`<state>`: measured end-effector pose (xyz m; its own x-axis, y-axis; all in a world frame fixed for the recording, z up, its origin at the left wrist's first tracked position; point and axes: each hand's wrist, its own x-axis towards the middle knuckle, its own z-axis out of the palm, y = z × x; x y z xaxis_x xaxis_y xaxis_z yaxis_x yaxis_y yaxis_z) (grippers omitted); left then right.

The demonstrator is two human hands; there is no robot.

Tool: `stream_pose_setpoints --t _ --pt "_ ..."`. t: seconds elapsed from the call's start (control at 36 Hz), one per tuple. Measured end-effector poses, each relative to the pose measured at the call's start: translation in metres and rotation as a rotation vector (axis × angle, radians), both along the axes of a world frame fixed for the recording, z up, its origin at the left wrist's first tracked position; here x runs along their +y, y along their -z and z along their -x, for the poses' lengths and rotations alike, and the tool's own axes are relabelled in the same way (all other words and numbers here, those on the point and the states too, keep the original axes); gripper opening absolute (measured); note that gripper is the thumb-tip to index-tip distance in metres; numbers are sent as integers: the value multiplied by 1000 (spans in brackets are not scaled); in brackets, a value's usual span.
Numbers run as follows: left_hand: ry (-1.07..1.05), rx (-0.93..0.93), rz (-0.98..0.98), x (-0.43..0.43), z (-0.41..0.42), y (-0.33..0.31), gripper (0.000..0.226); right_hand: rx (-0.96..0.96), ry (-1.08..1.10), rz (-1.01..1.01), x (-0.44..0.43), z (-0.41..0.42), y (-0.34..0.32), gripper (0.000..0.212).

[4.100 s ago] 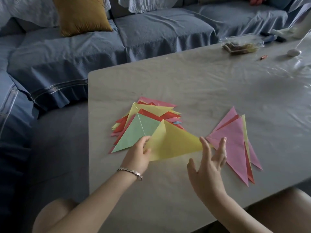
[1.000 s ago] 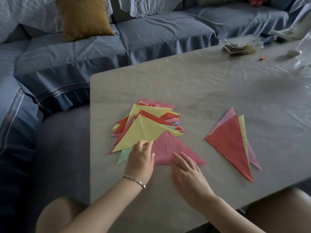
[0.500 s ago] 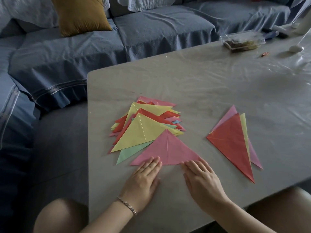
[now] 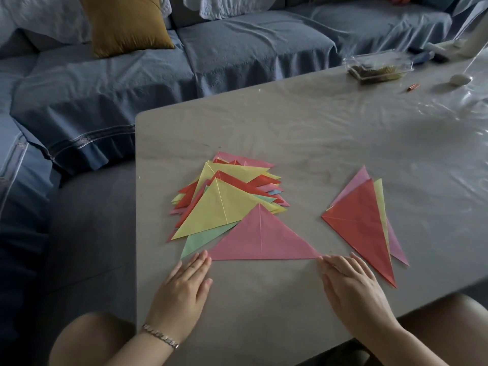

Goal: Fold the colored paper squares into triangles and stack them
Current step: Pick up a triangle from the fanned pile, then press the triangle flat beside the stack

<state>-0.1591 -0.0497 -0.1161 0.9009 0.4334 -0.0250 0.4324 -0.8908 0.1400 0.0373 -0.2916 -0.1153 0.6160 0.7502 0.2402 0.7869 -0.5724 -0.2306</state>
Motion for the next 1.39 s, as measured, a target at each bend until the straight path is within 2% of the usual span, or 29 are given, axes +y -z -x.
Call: stream_pose_setpoints --t 0.06,0.11,0.19,0.28,0.33,0.53,0.61,0.72,0.83,0.92,0.97,1.14,1.19,1.31,1.36,1.39 --pt "-22 -73 -55 0 -6 -4 36 63 43 -24 3 -7 -6 19" --pt "-86 -132 -27 0 -19 -12 20 152 140 -96 4 -18 -12 6" --pt "-139 -128 21 1 -40 -25 28 222 337 -132 6 -38 -23 19" --pt "-149 -67 104 -4 -63 -40 36 342 530 -57 14 -54 -34 36" --pt "-139 1 65 -7 -77 -39 48 391 613 -31 20 -63 -40 43" --pt "-268 256 102 -10 -100 -38 59 494 766 228 35 -90 -37 66" --pt "-322 305 132 -6 -104 -38 65 560 796 235 36 -98 -41 75" --pt "-370 328 192 -4 -107 -40 70 639 821 191 36 -102 -44 77" --pt "-432 235 369 -2 -106 -42 66 663 763 -4 35 -92 -45 75" --pt "-386 136 436 -8 -101 -41 38 626 677 -124 33 -80 -42 67" --pt "-345 41 401 -12 -98 -43 22 601 634 -157 31 -72 -37 61" --pt "-373 -286 263 12 -101 -69 15 602 558 -422 29 -56 -27 62" --pt "-396 -315 201 30 -103 -74 16 601 532 -502 30 -52 -28 58" --pt "-460 -309 47 57 -104 -68 26 715 479 -571 38 -43 -32 29" --pt "-459 -358 9 54 -103 -62 27 802 476 -636 44 -35 -31 28" --pt "-439 -401 59 47 -103 -61 27 840 467 -667 48 -30 -30 30"
